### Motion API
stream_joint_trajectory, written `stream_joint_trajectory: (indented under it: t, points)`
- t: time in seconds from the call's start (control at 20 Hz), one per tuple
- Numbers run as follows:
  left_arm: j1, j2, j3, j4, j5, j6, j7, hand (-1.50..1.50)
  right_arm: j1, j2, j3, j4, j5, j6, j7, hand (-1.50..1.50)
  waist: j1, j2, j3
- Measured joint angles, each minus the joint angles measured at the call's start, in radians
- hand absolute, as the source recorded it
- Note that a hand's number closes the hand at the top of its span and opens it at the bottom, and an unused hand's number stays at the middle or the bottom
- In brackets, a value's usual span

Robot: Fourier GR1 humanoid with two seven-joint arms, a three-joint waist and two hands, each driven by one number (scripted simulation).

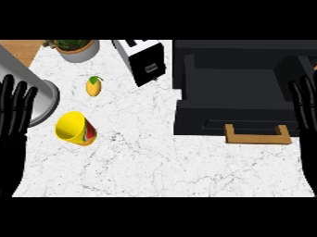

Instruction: Pick up the cup, place it into the drawer and close the drawer

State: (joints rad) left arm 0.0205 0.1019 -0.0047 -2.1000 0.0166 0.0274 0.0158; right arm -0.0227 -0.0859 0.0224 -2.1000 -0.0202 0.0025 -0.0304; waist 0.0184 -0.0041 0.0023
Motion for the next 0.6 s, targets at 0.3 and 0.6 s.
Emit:
stream_joint_trajectory:
  t: [0.3, 0.6]
  points:
    - [-0.034, 0.136, 0.070, 0.062, 0.266, -0.275, -0.059, -1.50, 0.005, -0.011, -0.016, 0.003, 0.006, 0.002, 0.003, -1.50, -0.018, 0.004, -0.004]
    - [-0.042, 0.247, 0.152, 0.281, 0.583, -0.499, 0.004, -1.50, -0.006, -0.050, 0.012, 0.060, -0.023, 0.070, 0.075, -1.50, -0.020, 0.010, -0.005]
